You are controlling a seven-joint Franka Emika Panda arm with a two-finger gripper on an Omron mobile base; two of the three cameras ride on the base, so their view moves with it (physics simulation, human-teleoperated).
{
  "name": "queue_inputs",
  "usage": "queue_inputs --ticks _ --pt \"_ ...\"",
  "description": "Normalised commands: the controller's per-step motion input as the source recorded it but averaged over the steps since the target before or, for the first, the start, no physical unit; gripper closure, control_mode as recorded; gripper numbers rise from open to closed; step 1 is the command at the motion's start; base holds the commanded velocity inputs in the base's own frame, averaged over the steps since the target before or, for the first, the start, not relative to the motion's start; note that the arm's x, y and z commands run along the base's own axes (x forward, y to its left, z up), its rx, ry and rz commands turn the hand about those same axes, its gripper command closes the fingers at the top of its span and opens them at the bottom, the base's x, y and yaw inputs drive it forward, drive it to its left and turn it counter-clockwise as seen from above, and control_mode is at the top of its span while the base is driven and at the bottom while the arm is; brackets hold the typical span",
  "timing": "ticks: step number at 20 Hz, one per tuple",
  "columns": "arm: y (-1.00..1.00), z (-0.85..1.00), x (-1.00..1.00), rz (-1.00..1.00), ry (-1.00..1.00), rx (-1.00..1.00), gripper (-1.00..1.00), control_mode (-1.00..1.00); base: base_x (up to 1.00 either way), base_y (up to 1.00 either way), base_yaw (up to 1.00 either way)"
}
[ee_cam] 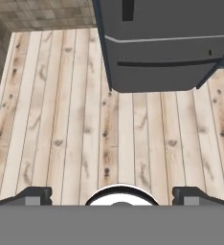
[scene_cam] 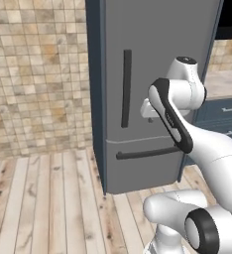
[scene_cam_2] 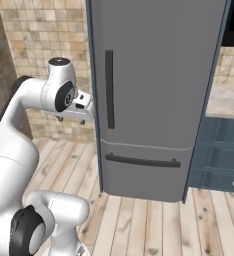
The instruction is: Retrieve the sausage and cheese from the fridge and place them on the cutting board on the counter.
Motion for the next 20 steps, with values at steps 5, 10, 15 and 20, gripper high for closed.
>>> queue_inputs --ticks 5,10,15,20 --pt "0.00 0.00 0.00 0.00 0.00 0.00 -1.00 1.00 0.52 0.09 0.00" --pt "0.00 0.00 0.00 0.00 0.00 0.00 -1.00 1.00 0.10 0.00 0.00" --pt "0.00 0.00 0.00 0.00 0.00 0.00 -1.00 1.00 0.00 0.00 0.00" --pt "0.00 0.00 0.00 0.00 0.00 0.00 -1.00 1.00 0.00 0.00 0.00"
